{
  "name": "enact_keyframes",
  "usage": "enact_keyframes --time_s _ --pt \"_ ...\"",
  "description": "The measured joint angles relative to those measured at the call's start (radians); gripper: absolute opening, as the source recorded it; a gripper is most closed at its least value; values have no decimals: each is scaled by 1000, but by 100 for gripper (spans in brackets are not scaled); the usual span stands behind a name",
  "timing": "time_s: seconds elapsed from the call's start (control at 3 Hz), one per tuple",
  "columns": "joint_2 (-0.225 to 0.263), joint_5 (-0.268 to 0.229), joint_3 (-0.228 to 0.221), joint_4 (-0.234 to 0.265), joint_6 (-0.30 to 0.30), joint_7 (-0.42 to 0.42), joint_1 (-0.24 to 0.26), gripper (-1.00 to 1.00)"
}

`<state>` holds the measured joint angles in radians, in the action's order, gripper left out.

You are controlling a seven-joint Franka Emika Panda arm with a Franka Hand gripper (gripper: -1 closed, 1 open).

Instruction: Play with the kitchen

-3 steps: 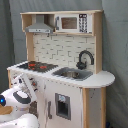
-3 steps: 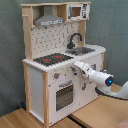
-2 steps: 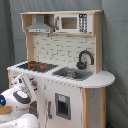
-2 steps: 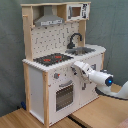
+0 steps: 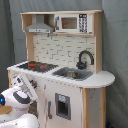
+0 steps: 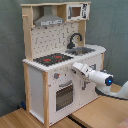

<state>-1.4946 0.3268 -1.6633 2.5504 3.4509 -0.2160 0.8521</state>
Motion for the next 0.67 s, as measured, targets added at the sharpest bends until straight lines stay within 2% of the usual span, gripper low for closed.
enact_keyframes --time_s 0.67 --pt "0 0 -2 0 -14 -216 -4 -100"
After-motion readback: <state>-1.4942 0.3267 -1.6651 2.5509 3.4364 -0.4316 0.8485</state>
